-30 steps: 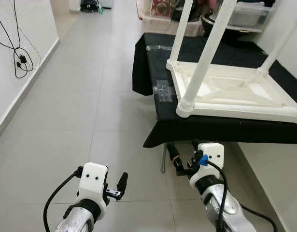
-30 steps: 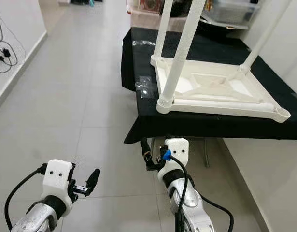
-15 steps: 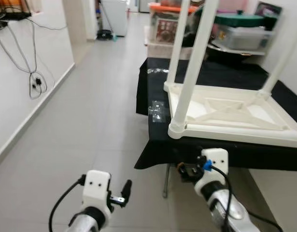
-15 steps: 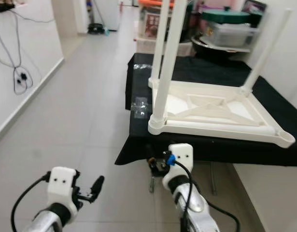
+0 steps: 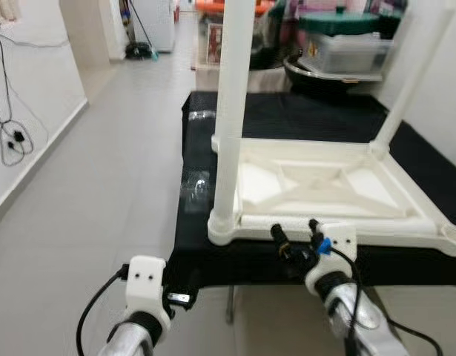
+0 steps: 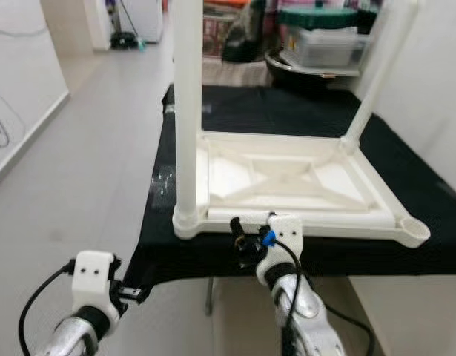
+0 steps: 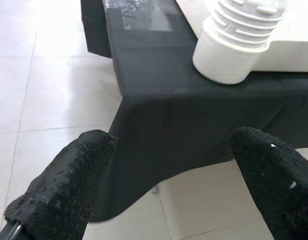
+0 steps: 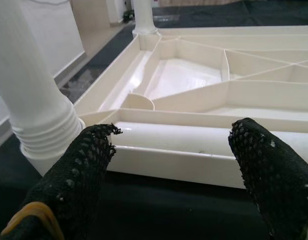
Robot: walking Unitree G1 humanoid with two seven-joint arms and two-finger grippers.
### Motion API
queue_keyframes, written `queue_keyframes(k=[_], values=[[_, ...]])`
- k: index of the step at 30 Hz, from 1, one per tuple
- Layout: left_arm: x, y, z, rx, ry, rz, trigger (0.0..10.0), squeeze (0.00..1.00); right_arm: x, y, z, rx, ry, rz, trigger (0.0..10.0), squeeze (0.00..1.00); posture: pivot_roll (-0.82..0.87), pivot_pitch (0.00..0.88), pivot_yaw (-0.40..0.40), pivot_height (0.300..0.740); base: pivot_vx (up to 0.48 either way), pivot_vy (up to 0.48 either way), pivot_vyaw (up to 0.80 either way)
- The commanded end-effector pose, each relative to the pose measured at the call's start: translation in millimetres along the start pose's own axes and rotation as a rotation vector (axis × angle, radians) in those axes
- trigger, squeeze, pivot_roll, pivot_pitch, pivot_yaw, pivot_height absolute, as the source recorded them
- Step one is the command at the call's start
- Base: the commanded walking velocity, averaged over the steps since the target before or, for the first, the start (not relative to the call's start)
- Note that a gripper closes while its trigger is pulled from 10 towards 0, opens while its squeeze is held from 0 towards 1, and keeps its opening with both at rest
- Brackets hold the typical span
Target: Building children table
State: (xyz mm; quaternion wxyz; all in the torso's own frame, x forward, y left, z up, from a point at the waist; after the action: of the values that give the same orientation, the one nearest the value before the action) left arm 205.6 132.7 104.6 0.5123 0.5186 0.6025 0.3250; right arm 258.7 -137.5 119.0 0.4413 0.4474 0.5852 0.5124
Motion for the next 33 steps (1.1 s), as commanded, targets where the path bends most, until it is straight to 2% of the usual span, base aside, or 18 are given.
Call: queue_keyframes(k=[1,3,6,7,10,11,12,13,18,20,21,22,23,24,26,33], values=[[-0.8,-4,-0.2,0.022,-0.003,-0.009,10.0,0.00,-5.8,-5,-2.9,0.028,-0.019,-0.005,10.0,0.00,0.12,0.070,-0.127,0.740,0.000,0.000,0.00],[-0.6,-3,0.0,0.022,-0.003,-0.009,10.0,0.00,-8.4,-4,-0.2,0.024,-0.024,0.022,10.0,0.00,0.12,0.074,-0.128,0.740,0.000,0.000,0.00],[-1.5,-2,0.0,0.020,-0.009,-0.013,10.0,0.00,-28.8,9,19.8,-0.022,0.023,0.047,10.0,0.00,0.12,0.078,-0.128,0.740,0.000,0.000,0.00],[-1.5,-2,0.0,0.020,-0.009,-0.013,10.0,0.00,-28.8,9,19.8,-0.022,0.023,0.047,10.0,0.00,0.12,0.078,-0.128,0.740,0.000,0.000,0.00],[-3.6,-1,-1.8,0.015,-0.018,-0.019,10.0,0.00,-52.2,30,42.4,-0.056,0.112,0.028,10.0,0.00,0.12,0.088,-0.129,0.740,0.000,0.000,0.00],[-3.6,-1,-1.8,0.015,-0.018,-0.019,10.0,0.00,-52.2,30,42.4,-0.056,0.112,0.028,10.0,0.00,0.12,0.088,-0.129,0.740,0.000,0.000,0.00],[-4.3,-1,-2.5,0.013,-0.022,-0.024,10.0,0.00,-58.1,38,48.2,-0.069,0.138,0.026,10.0,0.32,0.12,0.090,-0.128,0.740,0.000,0.000,0.00],[-5.4,0,-3.6,0.012,-0.027,-0.028,10.0,0.00,-62.1,46,52.8,-0.091,0.176,0.013,10.0,1.00,0.12,0.095,-0.131,0.740,0.000,0.000,0.00],[-6.9,0,-5.9,0.010,-0.035,-0.032,10.0,0.00,-64.4,59,58.0,-0.117,0.274,0.008,10.0,1.00,0.13,0.103,-0.132,0.740,0.000,0.000,0.00],[-8.9,0,-8.5,0.014,-0.046,-0.042,10.0,0.00,-62.8,70,57.2,-0.120,0.471,0.005,10.0,1.00,0.13,0.116,-0.134,0.740,0.000,0.000,0.00],[-8.9,0,-8.5,0.014,-0.046,-0.042,10.0,0.00,-62.8,70,57.2,-0.120,0.471,0.005,10.0,1.00,0.13,0.116,-0.134,0.740,0.000,0.000,0.00],[-9.6,0,-9.1,0.016,-0.048,-0.045,10.0,0.00,-62.6,73,55.9,-0.117,0.535,0.013,10.0,1.00,0.13,0.116,-0.134,0.740,0.000,0.000,0.00],[-10.5,1,-10.9,0.017,-0.057,-0.046,10.0,0.00,-60.9,78,54.9,-0.124,0.615,0.001,10.0,0.00,0.14,0.128,-0.131,0.740,0.000,0.000,0.00],[-10.5,1,-10.9,0.017,-0.057,-0.046,10.0,0.00,-60.9,78,54.9,-0.124,0.615,0.001,10.0,0.00,0.14,0.128,-0.131,0.740,0.000,0.000,0.00],[-12.6,2,-14.9,0.017,-0.078,-0.046,10.0,0.00,-54.2,84,53.6,-0.134,0.766,-0.028,10.0,0.00,0.14,0.136,-0.131,0.740,0.000,0.000,0.00],[-15.8,4,-21.3,0.015,-0.097,-0.036,10.0,0.00,-40.7,100,64.2,-0.202,0.879,-0.062,10.0,0.00,0.16,0.157,-0.136,0.740,0.000,0.000,0.00]])
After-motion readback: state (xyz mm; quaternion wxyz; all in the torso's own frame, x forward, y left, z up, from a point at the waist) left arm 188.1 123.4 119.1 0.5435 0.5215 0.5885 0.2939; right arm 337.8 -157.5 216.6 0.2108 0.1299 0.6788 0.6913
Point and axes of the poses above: a point about 5 cm out from each wrist's last joint towards the gripper, its own z axis pointing out of the wrist towards the gripper, its own y axis along the axis of the wrist's last joint, x = y × z, the point moved 1 cm from there along z, pointing out of the wrist towards the gripper, and after that the axes turned 10 degrees about -z, right-handed, at the moved point
